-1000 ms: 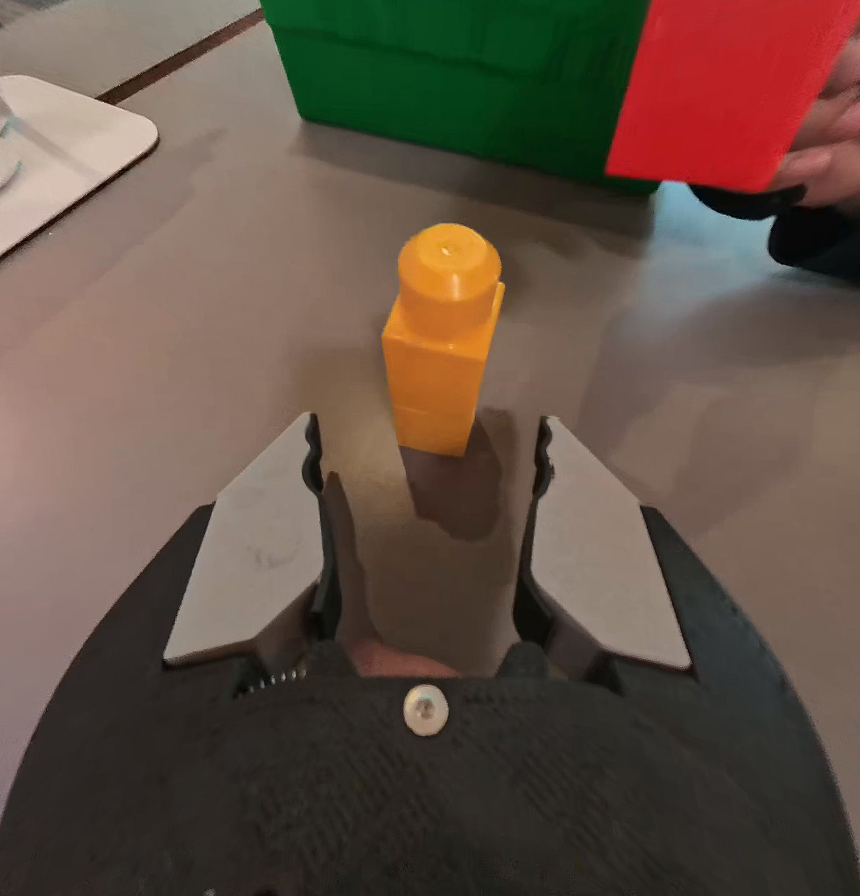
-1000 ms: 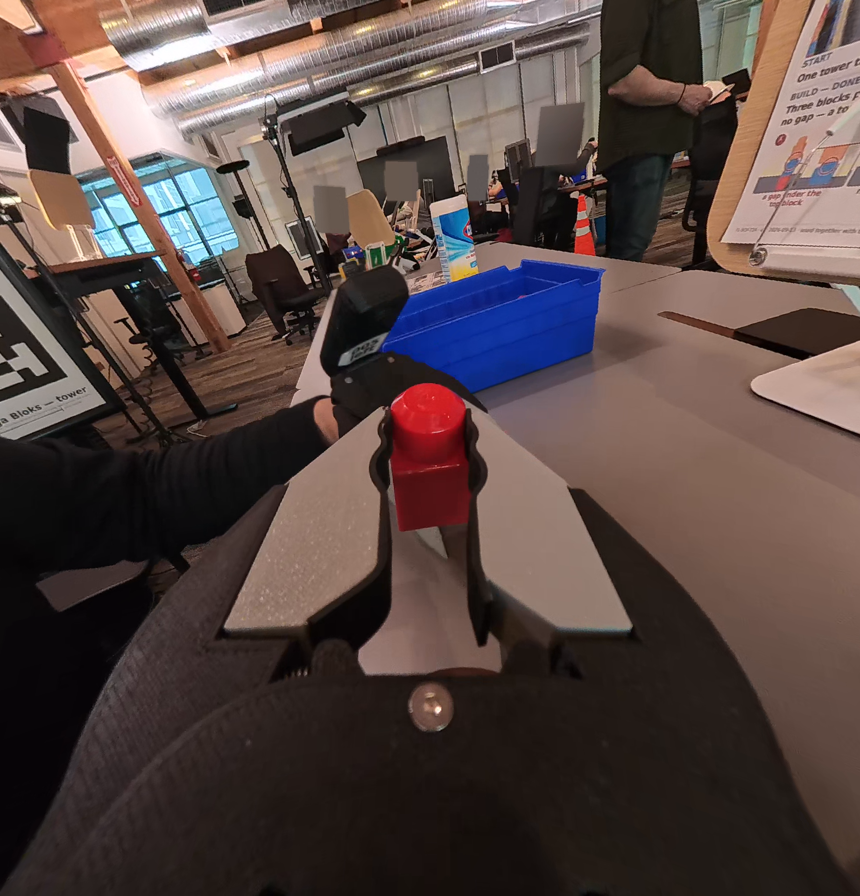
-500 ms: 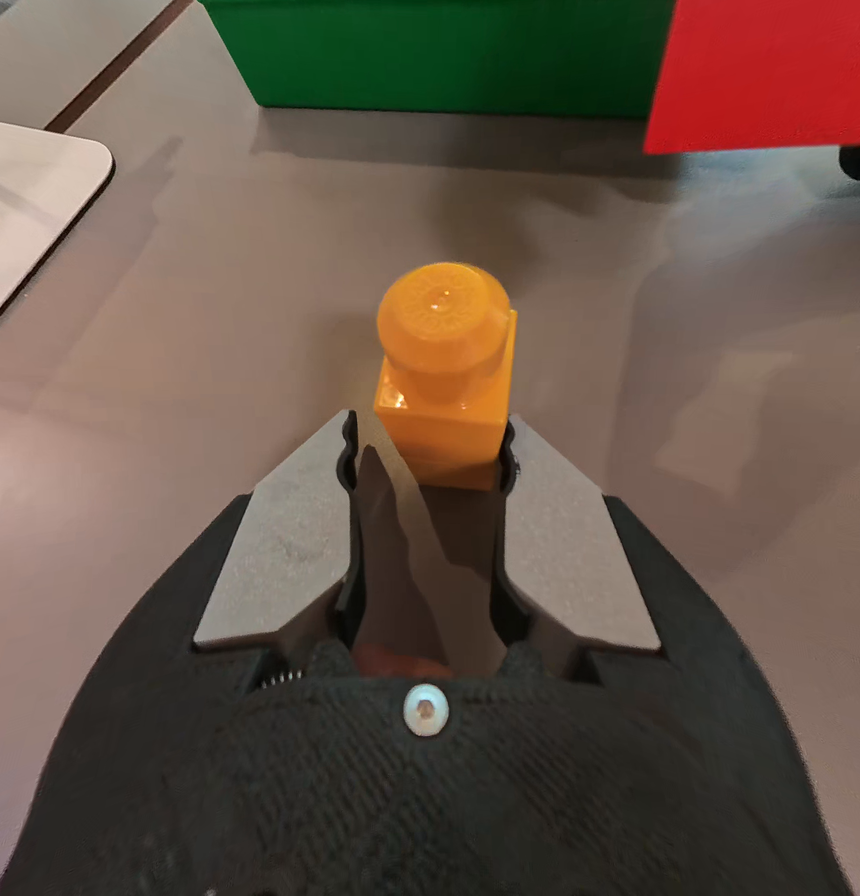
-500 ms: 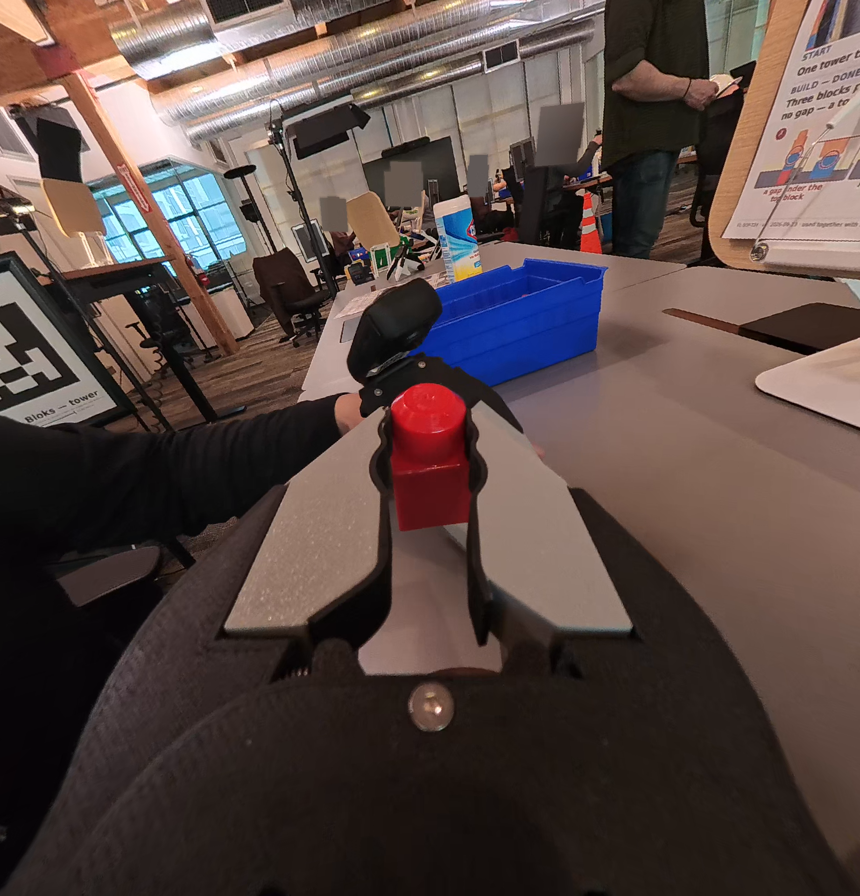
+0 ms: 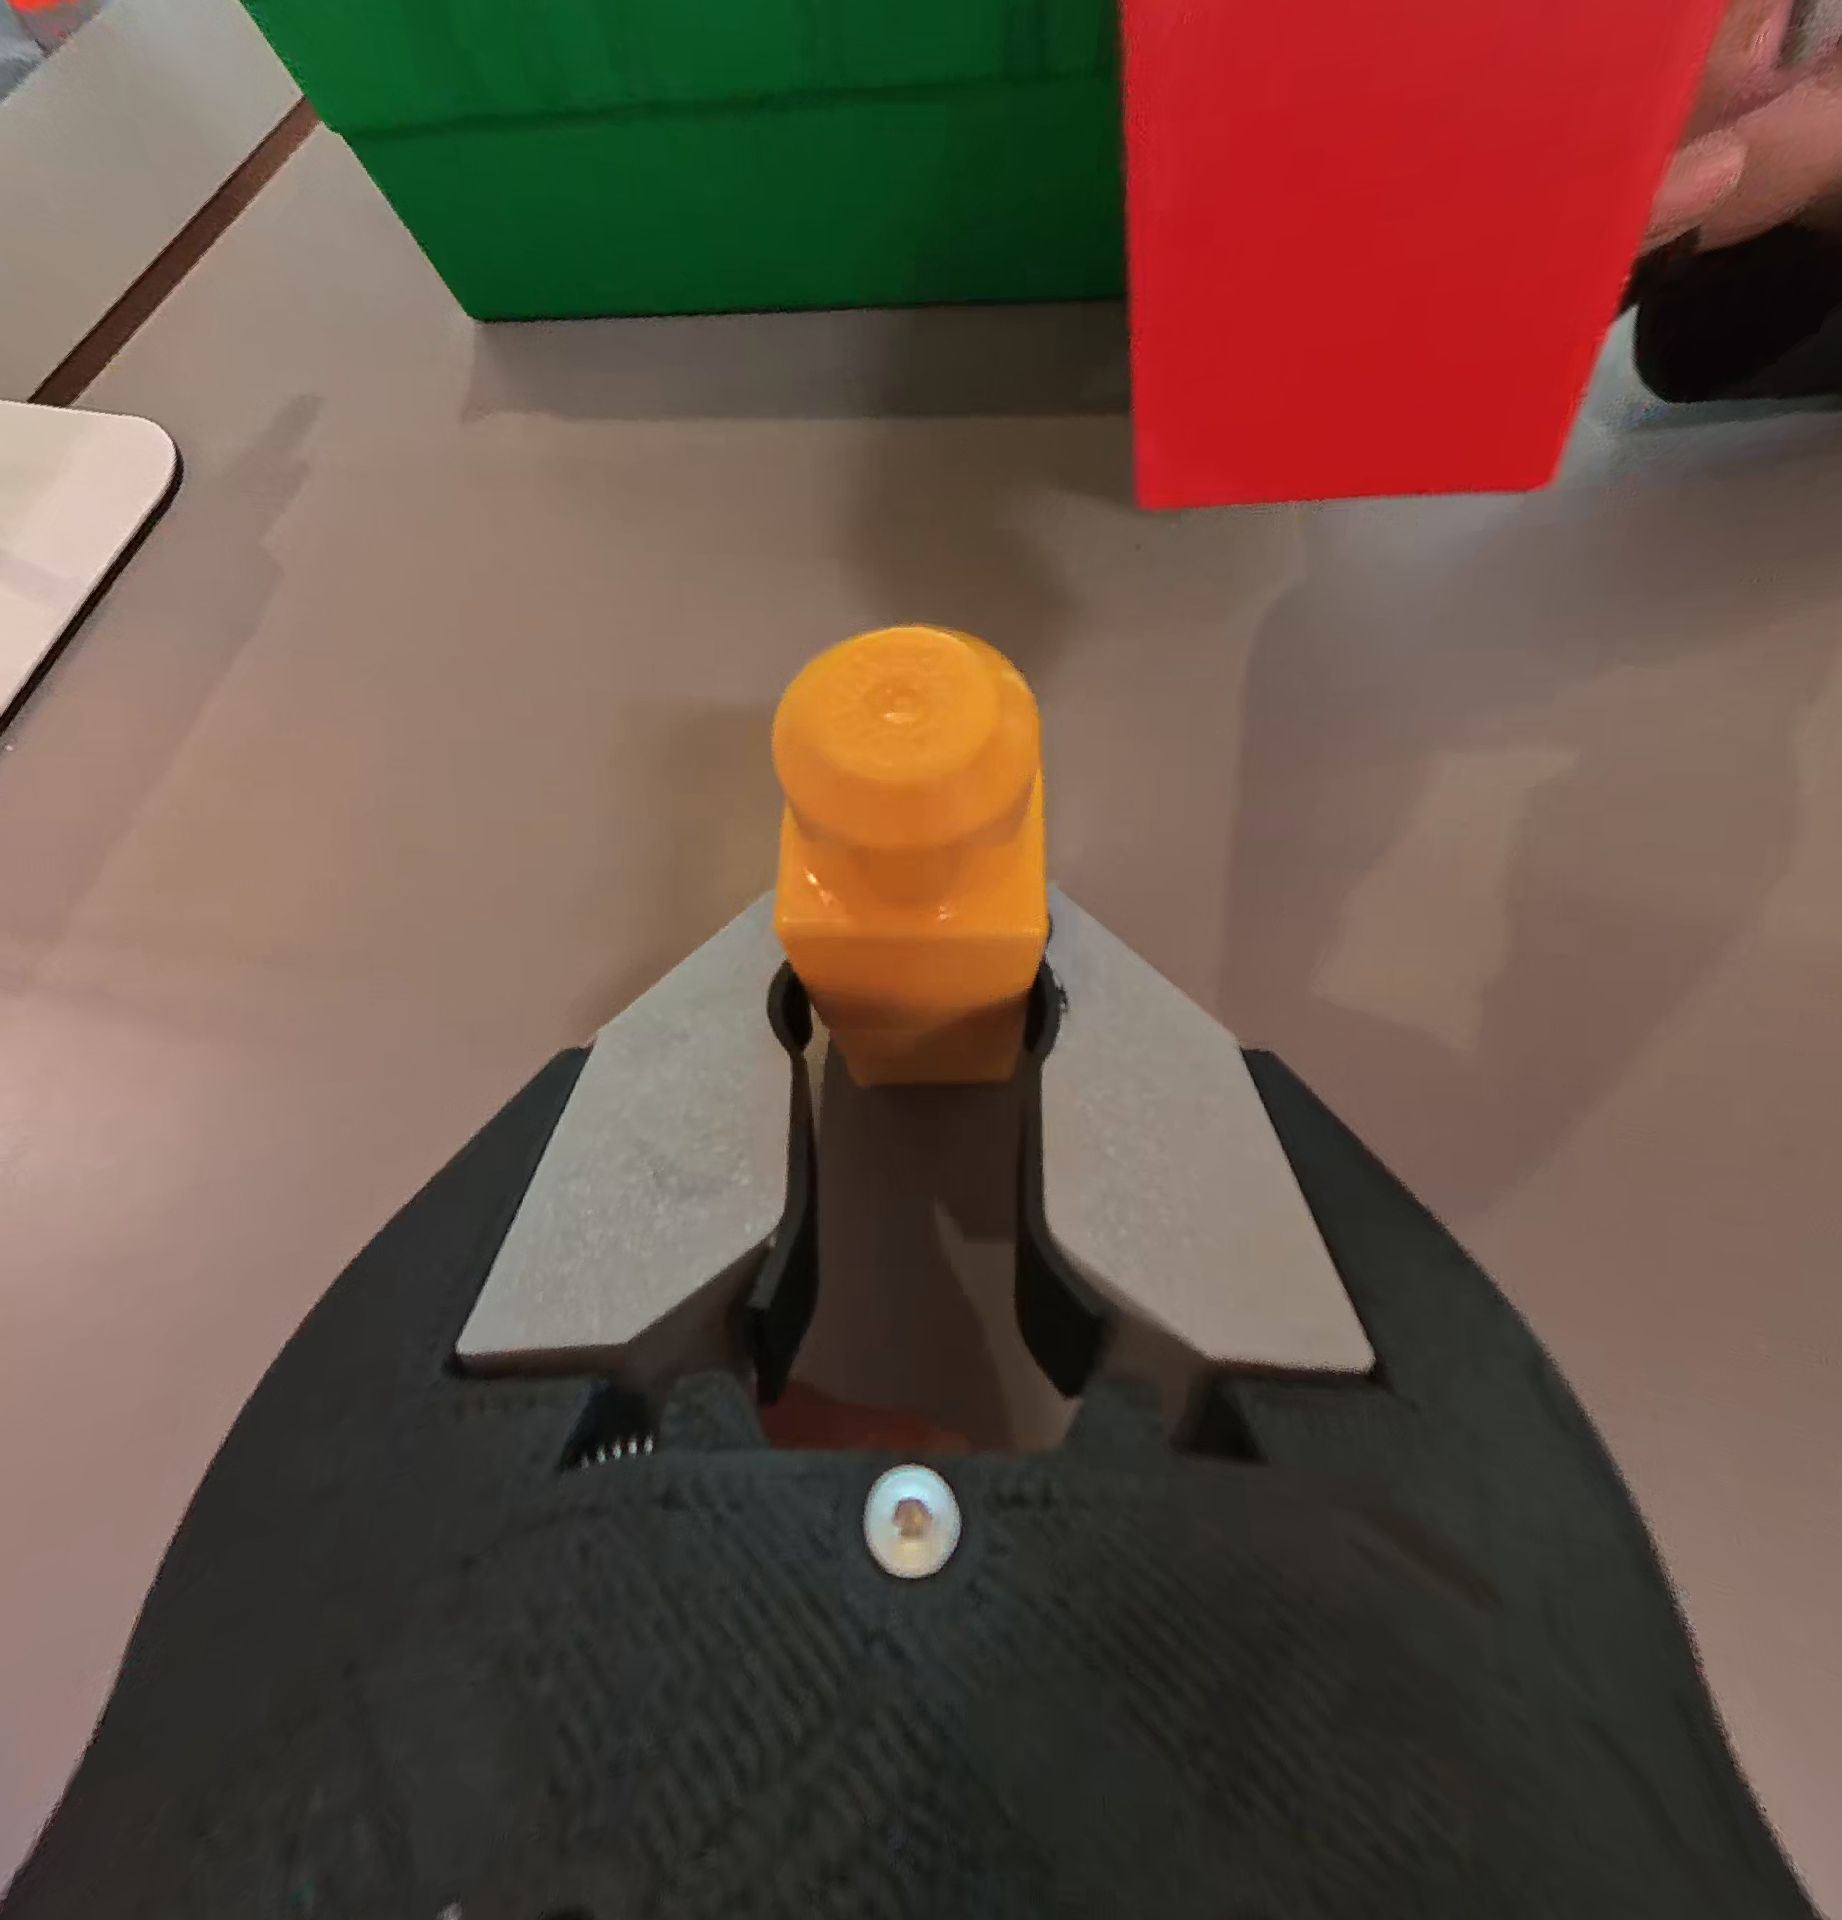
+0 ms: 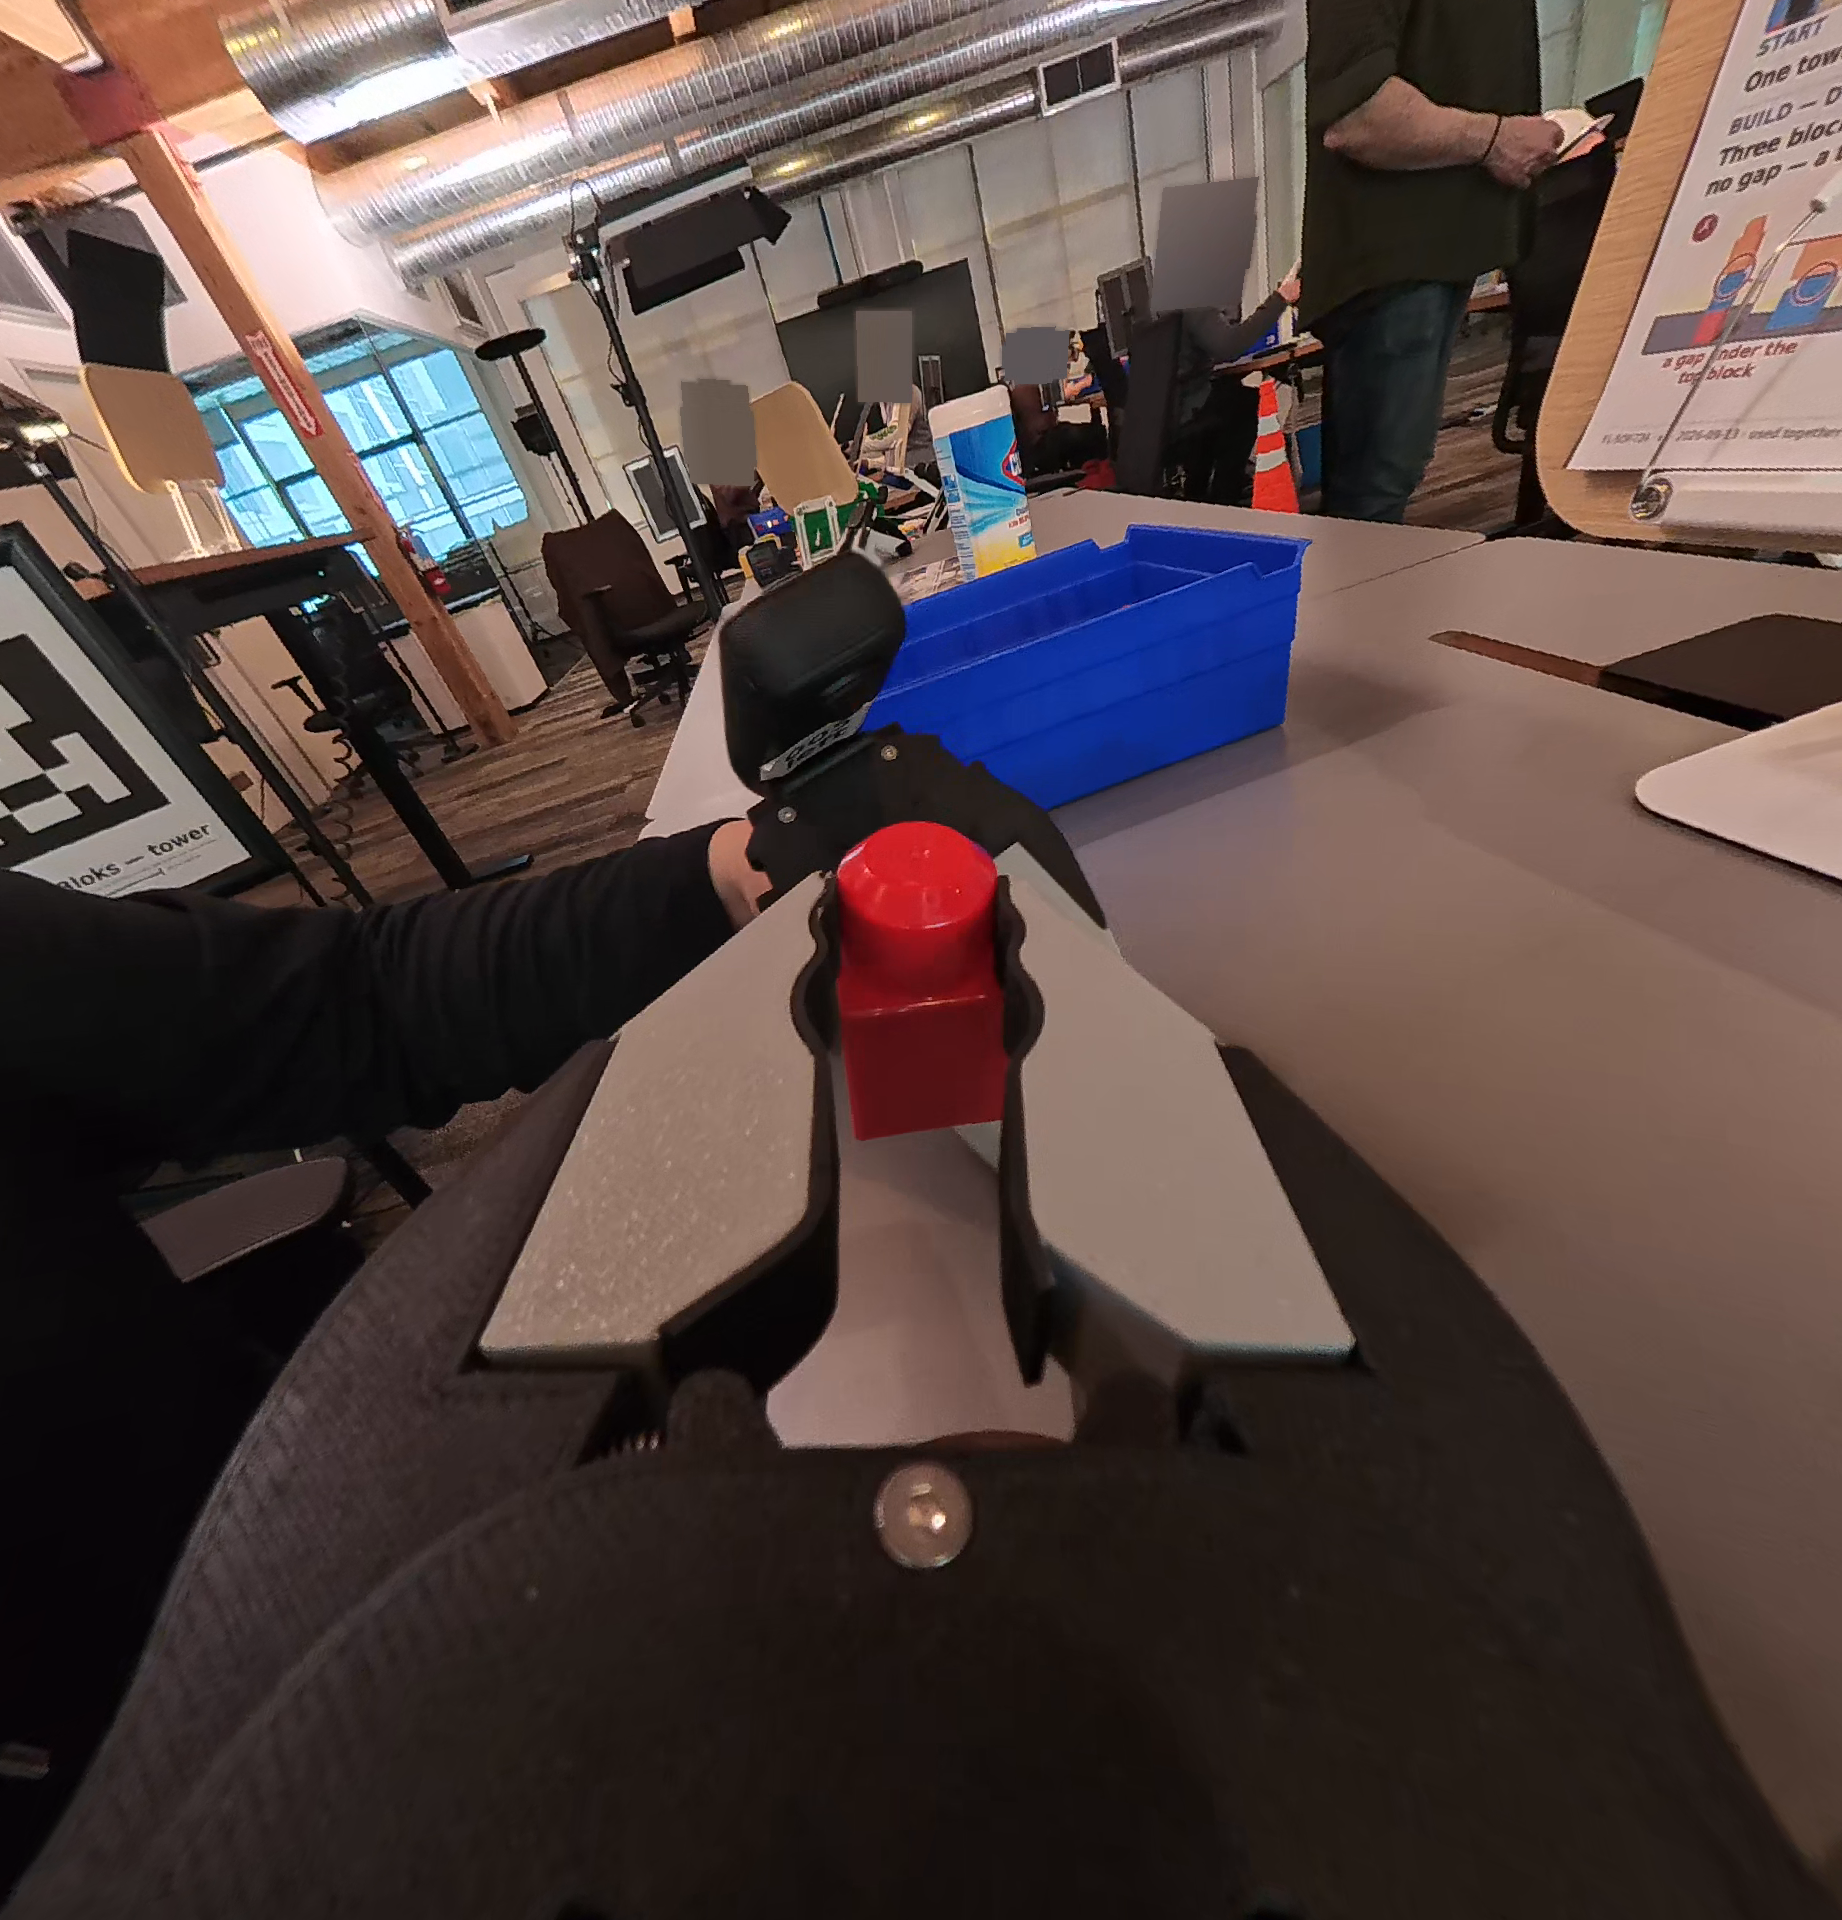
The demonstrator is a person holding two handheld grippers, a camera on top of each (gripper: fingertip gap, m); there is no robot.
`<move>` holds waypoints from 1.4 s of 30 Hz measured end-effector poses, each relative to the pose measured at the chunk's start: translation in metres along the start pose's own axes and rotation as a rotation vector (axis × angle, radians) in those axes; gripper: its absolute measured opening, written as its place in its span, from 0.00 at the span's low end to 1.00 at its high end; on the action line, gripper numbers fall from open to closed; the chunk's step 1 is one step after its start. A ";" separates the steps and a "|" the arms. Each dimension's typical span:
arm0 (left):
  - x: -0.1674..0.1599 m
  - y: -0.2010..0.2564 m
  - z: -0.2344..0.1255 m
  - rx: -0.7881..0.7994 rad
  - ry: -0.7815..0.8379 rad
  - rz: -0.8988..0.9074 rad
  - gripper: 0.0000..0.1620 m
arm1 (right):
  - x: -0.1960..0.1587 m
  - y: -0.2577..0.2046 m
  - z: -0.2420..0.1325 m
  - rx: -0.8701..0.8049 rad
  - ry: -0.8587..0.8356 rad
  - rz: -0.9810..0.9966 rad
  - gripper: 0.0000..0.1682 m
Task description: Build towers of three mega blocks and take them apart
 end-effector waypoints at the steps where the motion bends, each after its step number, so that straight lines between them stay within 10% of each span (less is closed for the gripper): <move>1: 0.000 0.000 0.000 0.003 0.000 0.004 0.23 | 0.000 0.001 0.000 -0.002 0.001 0.001 0.15; 42: 0.024 0.066 0.007 -0.139 0.106 0.032 0.22 | -0.007 -0.034 0.007 0.116 -0.200 -0.252 0.16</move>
Point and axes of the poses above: each gripper's, where its closed fingertips meet, z out along the fingers, x out of its top, y = z × x across the jaws, the point moved 7 cm from there along -z, back along the fingers, and after that the axes turned 14 degrees about y, right-handed, at the moved point
